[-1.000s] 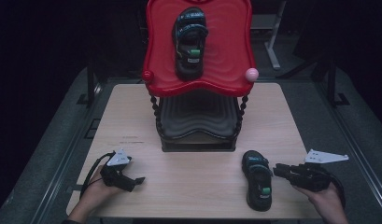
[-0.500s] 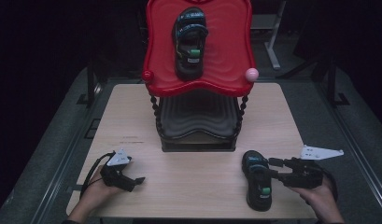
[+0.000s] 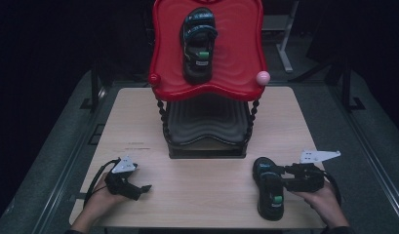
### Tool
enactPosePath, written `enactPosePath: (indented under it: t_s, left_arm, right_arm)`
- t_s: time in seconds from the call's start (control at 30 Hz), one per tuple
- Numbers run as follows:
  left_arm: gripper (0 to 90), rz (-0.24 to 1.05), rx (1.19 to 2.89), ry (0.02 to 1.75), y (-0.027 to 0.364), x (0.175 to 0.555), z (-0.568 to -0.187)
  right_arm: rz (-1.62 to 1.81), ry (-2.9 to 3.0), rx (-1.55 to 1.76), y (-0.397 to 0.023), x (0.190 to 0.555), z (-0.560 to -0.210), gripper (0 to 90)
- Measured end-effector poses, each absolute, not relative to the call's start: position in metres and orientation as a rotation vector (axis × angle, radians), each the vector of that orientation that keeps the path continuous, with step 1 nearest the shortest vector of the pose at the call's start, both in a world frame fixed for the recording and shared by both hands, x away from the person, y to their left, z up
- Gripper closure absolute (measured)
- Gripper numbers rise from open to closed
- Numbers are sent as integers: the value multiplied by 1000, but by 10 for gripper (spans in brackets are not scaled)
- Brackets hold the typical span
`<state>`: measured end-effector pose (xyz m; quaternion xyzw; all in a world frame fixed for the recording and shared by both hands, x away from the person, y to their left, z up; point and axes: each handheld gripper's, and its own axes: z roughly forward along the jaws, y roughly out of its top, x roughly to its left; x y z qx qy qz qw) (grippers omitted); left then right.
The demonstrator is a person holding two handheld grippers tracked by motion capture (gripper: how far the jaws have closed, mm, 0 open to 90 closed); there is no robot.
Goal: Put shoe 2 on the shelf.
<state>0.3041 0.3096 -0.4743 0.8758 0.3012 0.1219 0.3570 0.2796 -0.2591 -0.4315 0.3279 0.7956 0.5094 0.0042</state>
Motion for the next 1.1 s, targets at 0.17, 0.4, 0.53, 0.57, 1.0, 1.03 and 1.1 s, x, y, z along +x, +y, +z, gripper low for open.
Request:
enactPosePath:
  t_s: [0.17,0.4,0.53,0.57,1.0,1.03,1.1]
  left_arm:
    - [0,315,2261,778,310,304,-474]
    - [0,315,2261,778,310,304,-474]
    - [0,315,2261,778,310,304,-474]
    - [0,315,2261,778,310,304,-474]
    - [0,314,2262,778,310,304,-474]
    - [0,315,2262,777,310,304,-474]
    - [0,314,2262,777,310,304,-474]
  right_arm:
    - [1597,2504,1006,-259,280,-435,588]
    - [1611,2503,992,-260,280,-436,618]
    - [1617,2507,989,-262,280,-436,666]
    - [1623,2508,988,-263,280,-436,667]
    - [1663,2474,976,-266,277,-423,669]
    - [1661,2474,973,-266,278,-420,669]
    - [1659,2470,973,-267,278,-417,669]
